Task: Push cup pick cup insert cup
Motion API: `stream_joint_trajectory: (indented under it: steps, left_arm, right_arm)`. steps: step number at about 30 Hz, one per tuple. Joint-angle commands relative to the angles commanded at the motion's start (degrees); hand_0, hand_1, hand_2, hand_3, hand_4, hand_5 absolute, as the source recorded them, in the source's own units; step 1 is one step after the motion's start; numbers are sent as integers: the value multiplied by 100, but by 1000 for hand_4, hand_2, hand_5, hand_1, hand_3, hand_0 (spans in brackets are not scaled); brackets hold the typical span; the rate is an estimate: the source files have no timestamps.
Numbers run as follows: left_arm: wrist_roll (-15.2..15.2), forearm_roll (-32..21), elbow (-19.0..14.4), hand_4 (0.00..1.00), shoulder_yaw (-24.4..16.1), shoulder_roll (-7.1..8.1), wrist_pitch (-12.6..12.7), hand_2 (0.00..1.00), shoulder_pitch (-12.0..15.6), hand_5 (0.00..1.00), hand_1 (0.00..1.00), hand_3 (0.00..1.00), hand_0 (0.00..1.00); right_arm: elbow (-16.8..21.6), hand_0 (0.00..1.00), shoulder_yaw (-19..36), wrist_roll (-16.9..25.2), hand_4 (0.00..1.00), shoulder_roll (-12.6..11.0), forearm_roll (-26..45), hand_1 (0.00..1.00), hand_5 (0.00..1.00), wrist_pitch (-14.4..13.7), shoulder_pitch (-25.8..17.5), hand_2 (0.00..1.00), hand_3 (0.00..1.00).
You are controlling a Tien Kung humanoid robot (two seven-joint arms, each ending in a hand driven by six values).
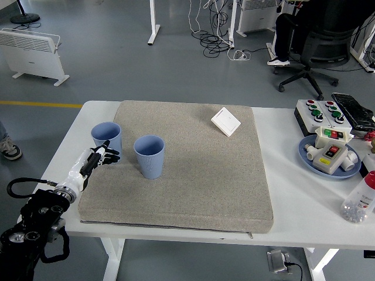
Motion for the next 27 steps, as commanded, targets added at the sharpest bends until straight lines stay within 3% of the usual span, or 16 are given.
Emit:
stream_joint_trajectory:
  steps: [10,18,27]
  left_arm:
    - [-49,41,222,605,59,-34,7,533,-171,998,607,505,771]
    - [-106,12,460,604,347,24,13,533,-407,998,607,503,771]
    - [-155,10,734,601,429,-59,4,531,-611,998,605,501,771]
  right_arm:
    - [0,752,-65,-5,71,0,21,625,449,4,18,631,558]
    - [0,752,-130,-4,72,6,58,627,451,15,31,629,558]
    - [0,752,-181,-3,73,8,81,625,440,22,32,629,559]
